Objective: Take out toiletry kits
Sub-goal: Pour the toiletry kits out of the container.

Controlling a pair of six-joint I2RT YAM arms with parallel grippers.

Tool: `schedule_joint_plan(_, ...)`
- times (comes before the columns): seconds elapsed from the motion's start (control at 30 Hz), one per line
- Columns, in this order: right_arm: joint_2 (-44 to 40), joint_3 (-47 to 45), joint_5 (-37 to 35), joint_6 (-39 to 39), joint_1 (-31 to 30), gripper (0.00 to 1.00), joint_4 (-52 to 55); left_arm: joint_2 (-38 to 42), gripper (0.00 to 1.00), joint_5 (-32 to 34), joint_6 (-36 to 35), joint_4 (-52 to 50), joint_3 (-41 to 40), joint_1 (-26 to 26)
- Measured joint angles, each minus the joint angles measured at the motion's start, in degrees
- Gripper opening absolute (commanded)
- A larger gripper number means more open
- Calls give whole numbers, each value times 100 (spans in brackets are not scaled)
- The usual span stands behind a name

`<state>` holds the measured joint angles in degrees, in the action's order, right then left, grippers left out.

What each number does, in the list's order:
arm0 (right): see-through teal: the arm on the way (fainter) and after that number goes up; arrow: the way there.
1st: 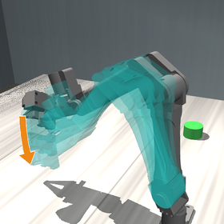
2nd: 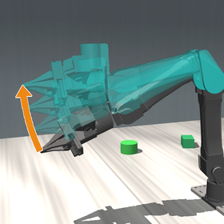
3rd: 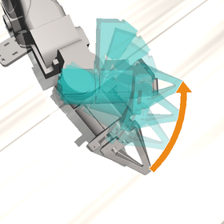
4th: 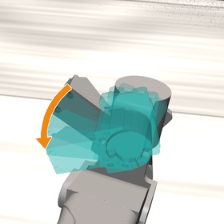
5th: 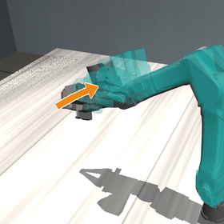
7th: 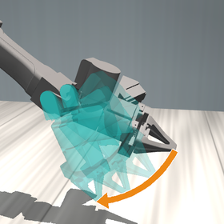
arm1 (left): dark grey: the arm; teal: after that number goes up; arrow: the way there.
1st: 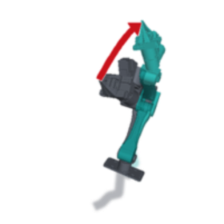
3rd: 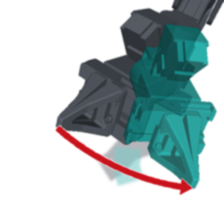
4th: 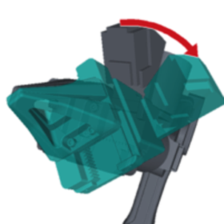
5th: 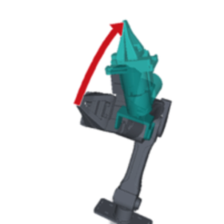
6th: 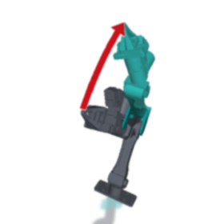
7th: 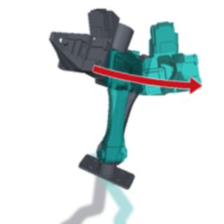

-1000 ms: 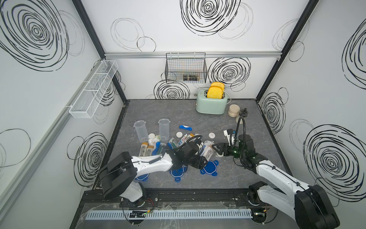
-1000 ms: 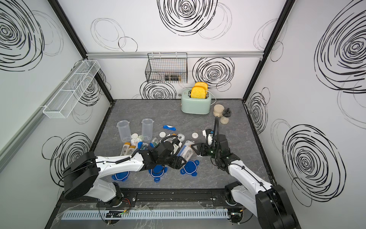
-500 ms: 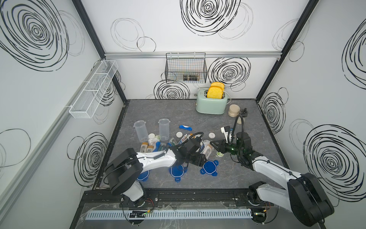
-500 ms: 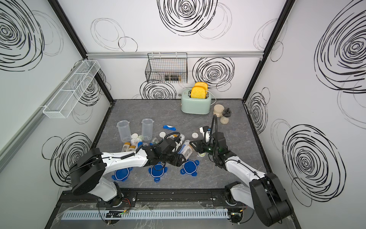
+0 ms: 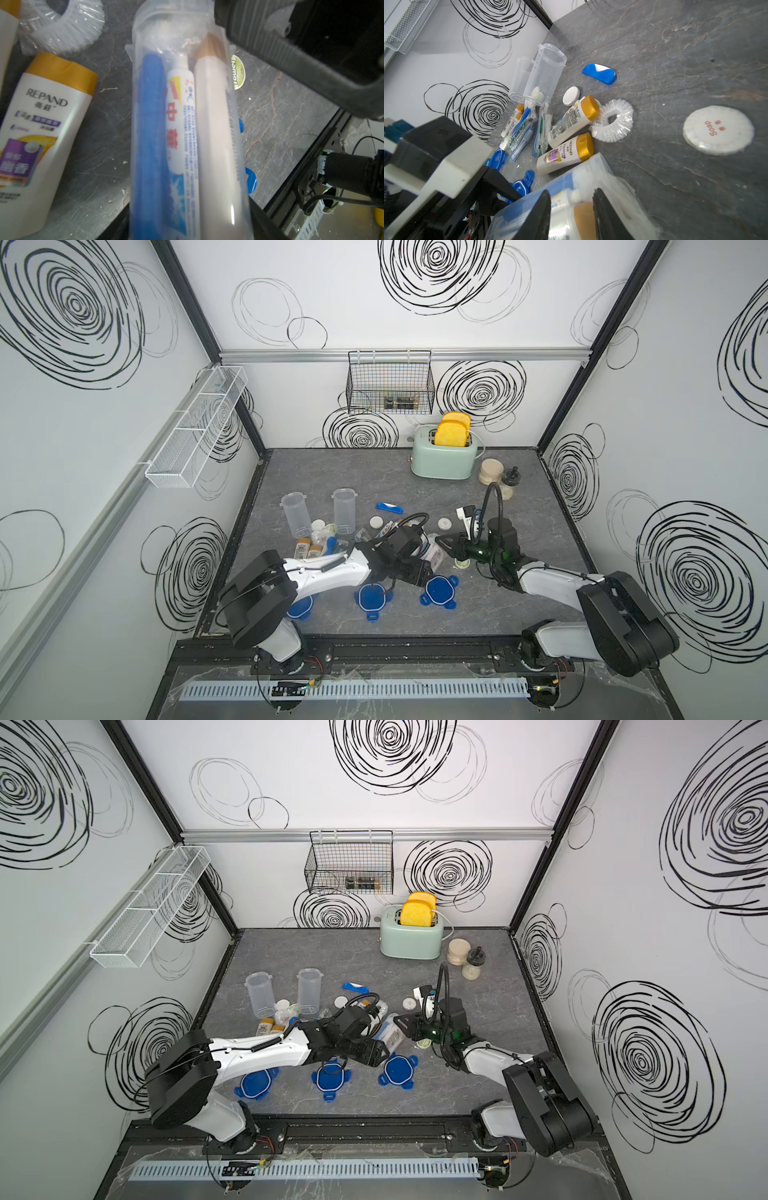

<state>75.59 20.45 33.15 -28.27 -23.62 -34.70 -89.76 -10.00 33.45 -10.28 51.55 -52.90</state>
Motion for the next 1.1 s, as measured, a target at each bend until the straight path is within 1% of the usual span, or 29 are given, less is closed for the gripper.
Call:
schedule_joint_plan(0.13,-186,-144,-151,11,-63,40,-66,11,28,0,-2,-52,59,0)
schedule_joint_plan(0.33,-210,-144,-382,66,-142,40,-133,72,28,17,-4,-291,199,0)
schedule_joint_plan(0.47,-391,-168,-647,122,-170,42,-90,72,27,28,-37,-494,378,4)
schedule_joint_plan(0.83,-1373,-520,-1602,184,-162,43,131,63,27,-7,-199,-1648,1349,11)
schedule_joint_plan(1.03,-1528,-562,-1891,201,-155,43,278,-345,28,-66,-286,-2256,1969,31)
schedule_joint_plan(1.1,-1528,-562,-1928,199,-151,43,343,-490,28,-70,-308,-2361,2063,39)
